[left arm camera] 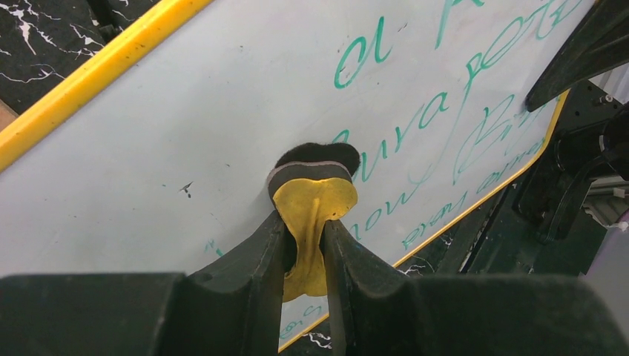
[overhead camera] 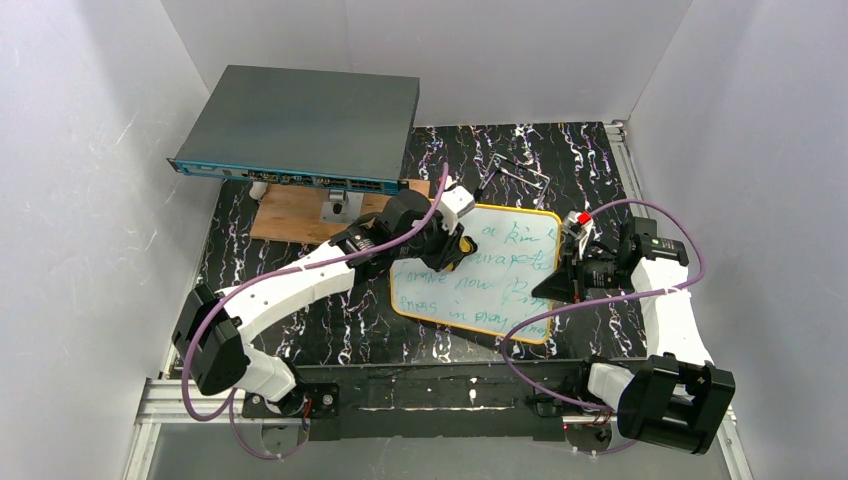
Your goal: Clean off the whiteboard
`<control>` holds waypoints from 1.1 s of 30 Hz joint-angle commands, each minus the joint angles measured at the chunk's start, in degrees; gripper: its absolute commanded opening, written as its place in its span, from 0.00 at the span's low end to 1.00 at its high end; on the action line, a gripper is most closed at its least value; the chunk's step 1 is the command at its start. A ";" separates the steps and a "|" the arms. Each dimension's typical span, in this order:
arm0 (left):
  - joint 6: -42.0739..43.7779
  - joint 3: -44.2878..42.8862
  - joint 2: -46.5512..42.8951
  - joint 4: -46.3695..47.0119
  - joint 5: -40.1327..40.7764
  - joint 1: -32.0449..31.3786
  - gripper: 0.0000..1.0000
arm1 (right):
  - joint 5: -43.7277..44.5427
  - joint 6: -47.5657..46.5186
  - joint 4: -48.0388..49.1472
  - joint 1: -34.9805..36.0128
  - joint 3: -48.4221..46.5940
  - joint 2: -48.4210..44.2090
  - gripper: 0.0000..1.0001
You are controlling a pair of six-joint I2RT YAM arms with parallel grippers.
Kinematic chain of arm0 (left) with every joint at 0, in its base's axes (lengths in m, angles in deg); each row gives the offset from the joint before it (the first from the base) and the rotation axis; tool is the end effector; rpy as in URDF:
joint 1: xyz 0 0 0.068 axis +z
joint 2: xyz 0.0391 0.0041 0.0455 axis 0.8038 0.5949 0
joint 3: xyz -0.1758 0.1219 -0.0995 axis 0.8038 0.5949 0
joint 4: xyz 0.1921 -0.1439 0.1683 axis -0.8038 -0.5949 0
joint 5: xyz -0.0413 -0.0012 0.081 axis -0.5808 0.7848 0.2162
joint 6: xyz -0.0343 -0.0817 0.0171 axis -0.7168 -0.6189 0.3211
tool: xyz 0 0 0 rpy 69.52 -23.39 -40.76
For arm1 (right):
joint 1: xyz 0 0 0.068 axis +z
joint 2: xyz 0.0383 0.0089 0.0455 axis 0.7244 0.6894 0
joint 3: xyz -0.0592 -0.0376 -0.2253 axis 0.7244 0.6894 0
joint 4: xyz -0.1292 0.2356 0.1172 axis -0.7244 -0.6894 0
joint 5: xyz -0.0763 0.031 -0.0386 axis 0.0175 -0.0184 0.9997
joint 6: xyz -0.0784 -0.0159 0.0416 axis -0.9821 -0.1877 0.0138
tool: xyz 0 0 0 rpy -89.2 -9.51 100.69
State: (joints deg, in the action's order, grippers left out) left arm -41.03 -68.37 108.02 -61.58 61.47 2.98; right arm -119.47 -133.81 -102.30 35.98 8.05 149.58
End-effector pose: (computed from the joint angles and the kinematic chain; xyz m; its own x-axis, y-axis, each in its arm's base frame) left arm 0.2525 -0.3272 0.2581 -0.3010 0.2826 -0.9108 0.8411 0.5287 -0.1139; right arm 0.2284 0.0304 0.1948 -0.5611 -0.2703 -0.7824 -0.7955 0.4374 0.4193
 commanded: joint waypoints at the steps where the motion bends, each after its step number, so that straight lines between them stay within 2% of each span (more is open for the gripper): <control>1: -0.48 -1.12 0.94 -0.41 -0.16 -0.74 0.00 | 8.49 -7.14 2.02 0.86 0.22 -1.50 0.01; 19: 4.74 -16.26 8.54 -3.79 2.42 -0.47 0.00 | 8.69 -7.19 2.10 0.86 0.19 -1.85 0.01; 26: 4.40 -15.80 8.09 -3.53 1.92 -0.10 0.00 | 8.71 -7.17 2.15 0.86 0.18 -1.86 0.01; 33: 3.49 -10.32 5.70 -1.63 -0.78 -0.08 0.00 | 8.71 -7.17 2.14 0.86 0.15 -1.84 0.01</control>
State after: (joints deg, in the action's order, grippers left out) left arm -37.90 -81.72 115.50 -66.54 60.16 1.86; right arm -119.25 -132.61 -102.28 35.76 8.05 149.58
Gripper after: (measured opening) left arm 0.204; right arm 0.131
